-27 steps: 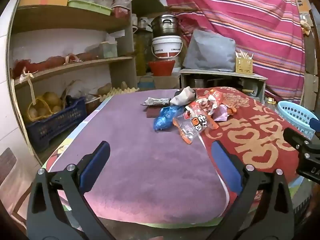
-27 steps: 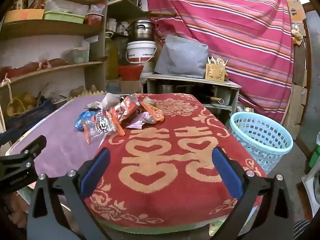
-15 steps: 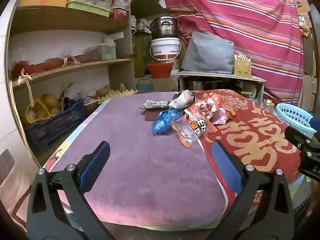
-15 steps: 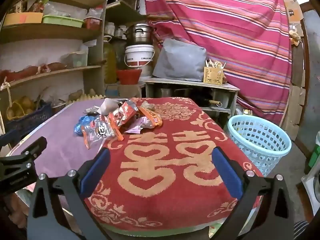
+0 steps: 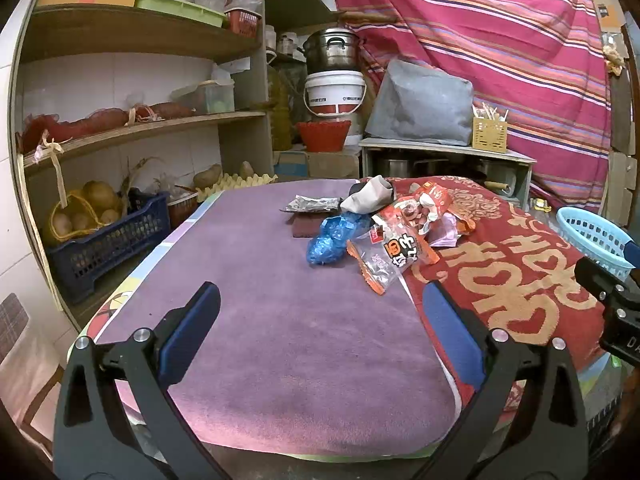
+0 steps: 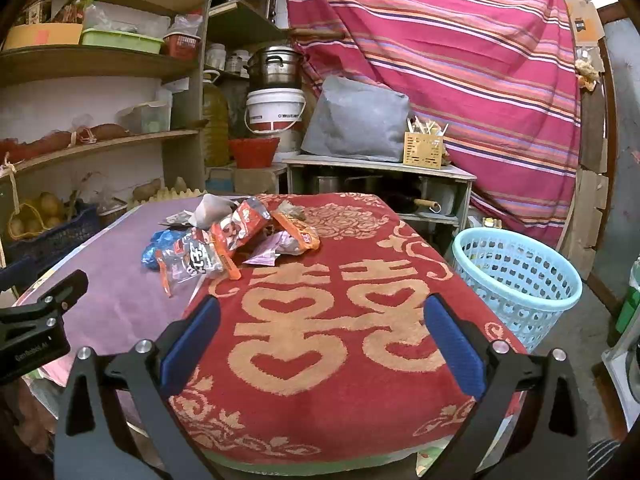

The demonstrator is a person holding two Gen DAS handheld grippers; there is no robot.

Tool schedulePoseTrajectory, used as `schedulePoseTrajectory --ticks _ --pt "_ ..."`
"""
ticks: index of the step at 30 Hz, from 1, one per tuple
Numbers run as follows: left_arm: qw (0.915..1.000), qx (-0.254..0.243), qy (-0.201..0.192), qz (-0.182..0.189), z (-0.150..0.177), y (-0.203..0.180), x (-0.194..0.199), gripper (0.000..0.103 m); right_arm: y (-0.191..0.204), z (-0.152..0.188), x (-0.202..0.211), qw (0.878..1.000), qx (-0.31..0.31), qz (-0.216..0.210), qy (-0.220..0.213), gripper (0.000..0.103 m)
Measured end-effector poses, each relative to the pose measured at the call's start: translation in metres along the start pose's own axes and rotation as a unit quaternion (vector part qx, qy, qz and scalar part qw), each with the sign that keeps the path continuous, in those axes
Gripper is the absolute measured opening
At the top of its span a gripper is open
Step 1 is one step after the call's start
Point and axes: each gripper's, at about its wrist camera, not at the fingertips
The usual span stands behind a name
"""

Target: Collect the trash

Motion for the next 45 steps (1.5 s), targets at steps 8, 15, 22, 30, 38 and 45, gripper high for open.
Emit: schedulePoseTrajectory --ticks 8,15,22,30,38,45 --pt "1.0 0.002 0.005 0.001 0.0004 0.0008 -0.0014 0.098 -0.0002 0.0001 0.0011 1.0 0.0 0.001 -0.001 0.099" --pt "1.0 -0.001 0.002 -0.001 0.0017 -0.0008 0.0003 0.098 -0.0002 0.0004 0.0013 1.0 0.0 0.0 -0.002 0.099" --pt "1.0 0.0 0.004 0.002 0.0002 0.0015 -0.0005 0.098 -0.0042 -0.0011 0.0003 1.0 0.001 0.002 -0.004 0.099" --pt "1.0 0.0 0.002 0.001 0.0024 0.0015 0.0031 0.098 -0.0047 -0.0011 0.0018 1.0 0.001 0.003 -0.004 0.099" --pt "1.0 -0.001 0.003 0.001 0.0013 0.0019 -0.0023 0.098 -0.0046 -0.0012 0.0024 1.0 0.001 0.003 -0.004 0.099" --pt "1.0 0.0 0.004 0.002 0.0011 0.0028 -0.0029 0.098 -0.0044 -0.001 0.0025 1.0 0.002 0.004 -0.005 0.099"
Point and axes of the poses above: each gripper's, at about its wrist camera, not at the fingertips, and x roughly against the way its jaws point, y to its left, z to its underside, and after that the axes turned 12 degrees about y, right-handed
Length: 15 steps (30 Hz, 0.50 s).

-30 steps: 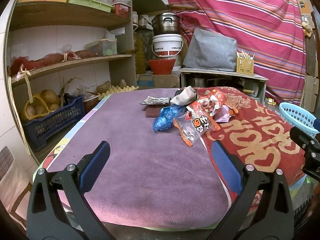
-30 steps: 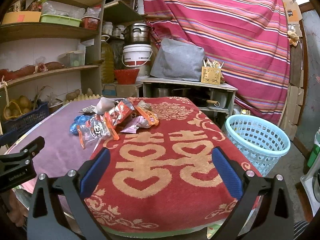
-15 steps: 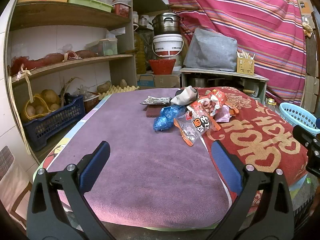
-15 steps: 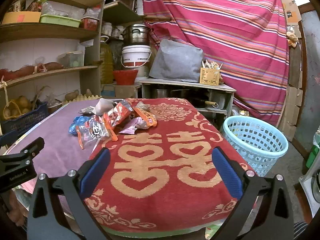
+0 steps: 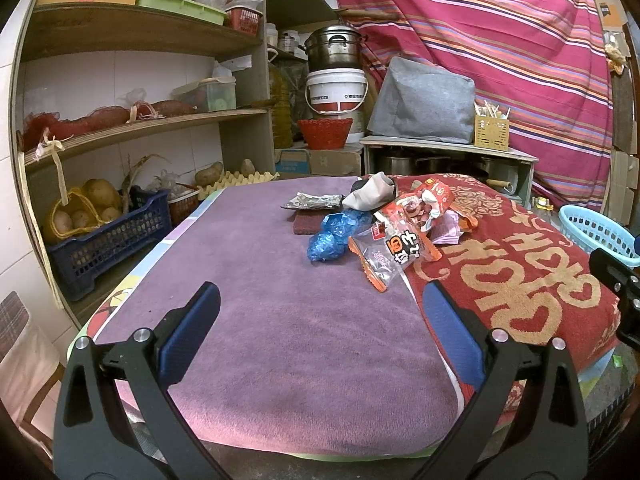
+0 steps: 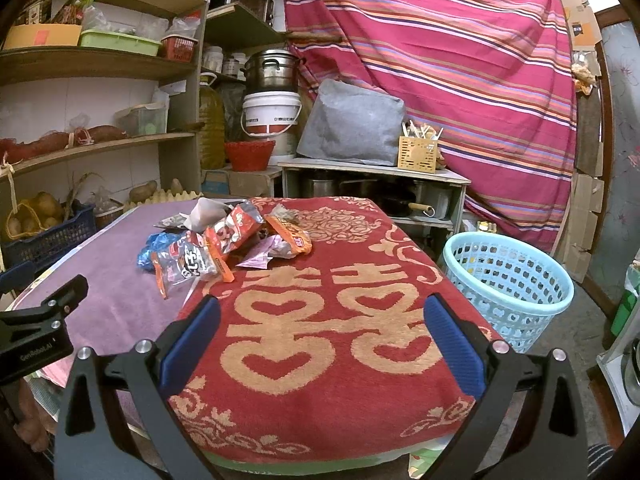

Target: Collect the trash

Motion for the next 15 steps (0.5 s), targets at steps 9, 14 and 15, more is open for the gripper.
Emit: schedulePoseTrajectory --ticks 9,14,15 --pt "1.0 0.0 0.0 0.0 -0.0005 0.0001 0.0008 0.098 0.0004 0.0006 0.0 1.0 0.0 0.0 0.0 0.099" --pt "1.0 -0.001 0.001 -0.001 0.0007 0.0018 -0.0009 0.098 -0.0007 0.0004 -0.0002 1.0 0.0 0.001 0.0 0.099" --pt "1.0 -0.002 0.002 -0.001 0.001 0.0022 -0.0015 0.098 -0.0006 0.0004 -0.0002 1.0 0.0 0.001 -0.001 0.099"
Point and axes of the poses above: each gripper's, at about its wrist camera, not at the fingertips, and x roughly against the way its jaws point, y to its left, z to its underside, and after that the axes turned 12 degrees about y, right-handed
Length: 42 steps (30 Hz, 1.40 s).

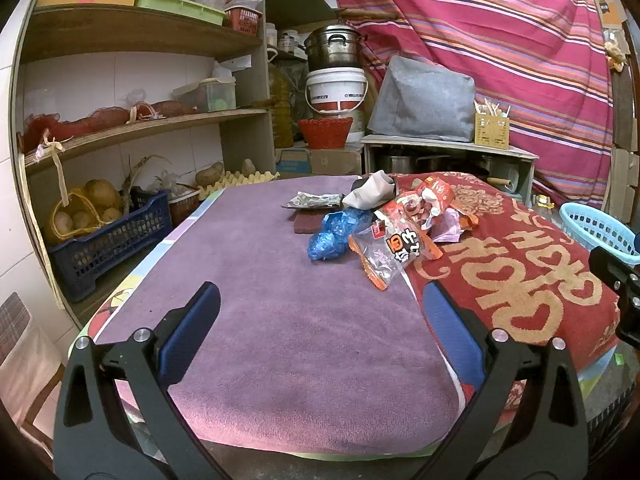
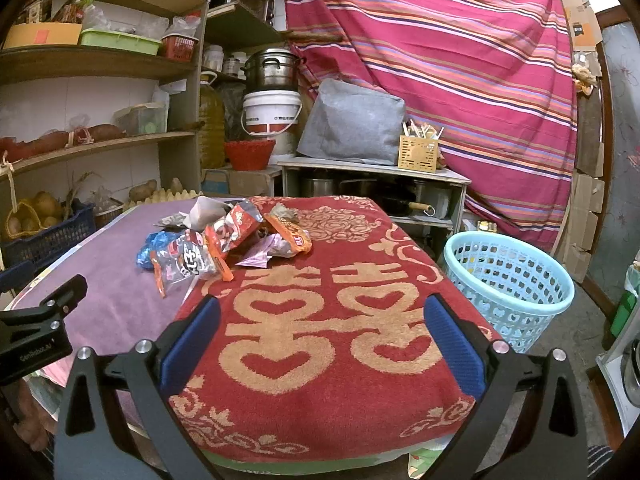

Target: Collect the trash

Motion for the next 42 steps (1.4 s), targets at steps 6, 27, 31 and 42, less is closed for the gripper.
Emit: schedulePoseTrajectory --ticks 6,27,31,42 --pt "1.0 0.001 0.0 0.0 0.0 0.0 0.001 0.098 -0.001 0.0 -0.001 1.0 0.001 -0.001 0.001 0.099" --pt "0.9998 -0.017 0.013 -0.003 -0.027 -0.015 -0.016 0.098 -0.029 -0.024 -0.013 1.0 -0.007 0.002 -0.004 0.099" --pt "0.9995 -0.029 0.005 -0.012 -0.049 -0.017 -0.023 0.098 -0.031 -0.04 -0.017 1.0 -0.009 0.004 -0.011 0.099" --pt "0.9987 -0.028 0.042 -0.003 -0.109 -0.005 -0.082 0.098 -0.028 -0.081 -0.055 1.0 -0.016 0.012 0.013 0.099"
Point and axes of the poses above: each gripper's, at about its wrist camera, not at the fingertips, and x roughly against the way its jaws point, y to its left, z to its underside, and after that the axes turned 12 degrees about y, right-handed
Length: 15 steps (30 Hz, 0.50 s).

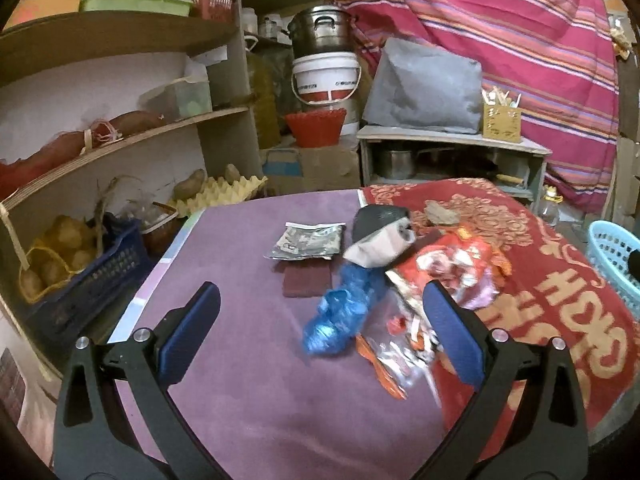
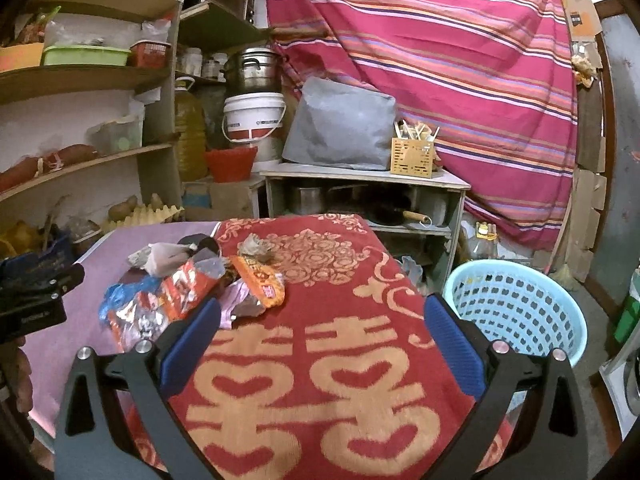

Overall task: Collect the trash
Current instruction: 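Grasp the blue plastic bag with the left tool while the right tool grasps a red wrapper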

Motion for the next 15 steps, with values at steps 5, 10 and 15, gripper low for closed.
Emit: schedulePoseTrajectory --ticks 5,10,15 --pt "0.9988 0.019 0.04 0.024 -0.003 0.02 -0.035 0.098 0.008 -0.008 -0.03 0.999 0.01 0.007 0.04 0.099" --pt "0.9965 0.017 0.074 0.036 -0.005 0.029 -0.063 0.098 0.017 -0.005 -0.052 0.997 0.022 0.023 0.068 0.099" --pt "0.9932 0.004 0.099 0.062 -0.011 0.026 -0.081 0.096 0.026 -0.006 -0.062 0.996 0.037 0.03 0.069 0.099"
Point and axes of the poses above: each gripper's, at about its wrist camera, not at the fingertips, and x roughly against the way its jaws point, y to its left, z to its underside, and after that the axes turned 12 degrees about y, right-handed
